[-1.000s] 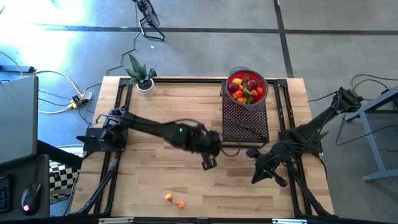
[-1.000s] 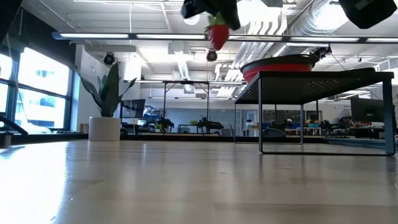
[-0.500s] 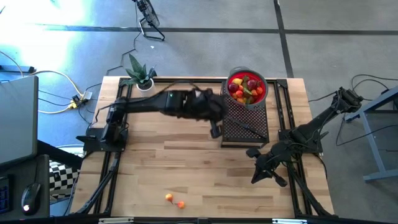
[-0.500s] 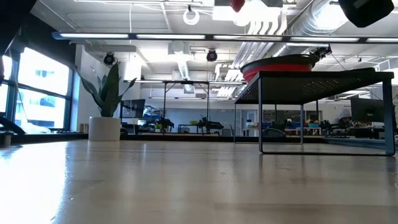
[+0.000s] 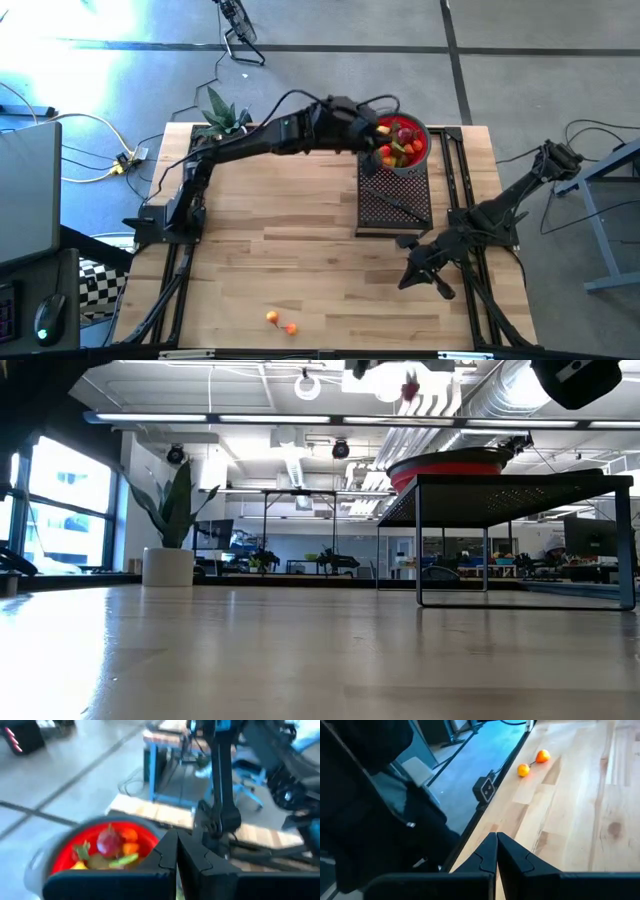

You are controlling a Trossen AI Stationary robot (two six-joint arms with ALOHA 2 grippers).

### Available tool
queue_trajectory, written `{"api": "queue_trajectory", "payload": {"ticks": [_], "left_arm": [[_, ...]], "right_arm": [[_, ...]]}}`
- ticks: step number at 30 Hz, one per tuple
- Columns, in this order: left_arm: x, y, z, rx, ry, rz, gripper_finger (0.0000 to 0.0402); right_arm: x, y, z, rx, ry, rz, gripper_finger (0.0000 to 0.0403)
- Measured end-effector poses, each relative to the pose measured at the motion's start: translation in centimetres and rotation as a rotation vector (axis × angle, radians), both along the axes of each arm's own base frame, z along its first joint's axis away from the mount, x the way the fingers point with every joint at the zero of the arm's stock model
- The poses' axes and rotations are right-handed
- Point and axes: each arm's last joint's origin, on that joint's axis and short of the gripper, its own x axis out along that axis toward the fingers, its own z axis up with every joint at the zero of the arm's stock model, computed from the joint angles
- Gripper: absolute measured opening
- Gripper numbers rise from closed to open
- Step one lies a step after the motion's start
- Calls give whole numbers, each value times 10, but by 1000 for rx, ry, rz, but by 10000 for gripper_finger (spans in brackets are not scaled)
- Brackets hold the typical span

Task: Pick & Place Fruit
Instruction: Put the strawberry into the strainer bowl on the shelf

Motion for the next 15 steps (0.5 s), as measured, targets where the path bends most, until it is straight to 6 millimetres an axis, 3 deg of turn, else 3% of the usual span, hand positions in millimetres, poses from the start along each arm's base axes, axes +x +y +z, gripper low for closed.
{"api": "queue_trajectory", "payload": {"ticks": [4, 9, 15], "left_arm": [[13, 23, -10, 5, -51, 15, 0], [27, 47, -37, -19, -16, 33, 0], [22, 35, -53, -74, 179, -23, 0]], "right_arm": [[-3, 4, 0, -1, 0, -20, 3], [-7, 9, 0, -13, -8, -33, 3], [-14, 16, -2, 43, 74, -69, 3]]}}
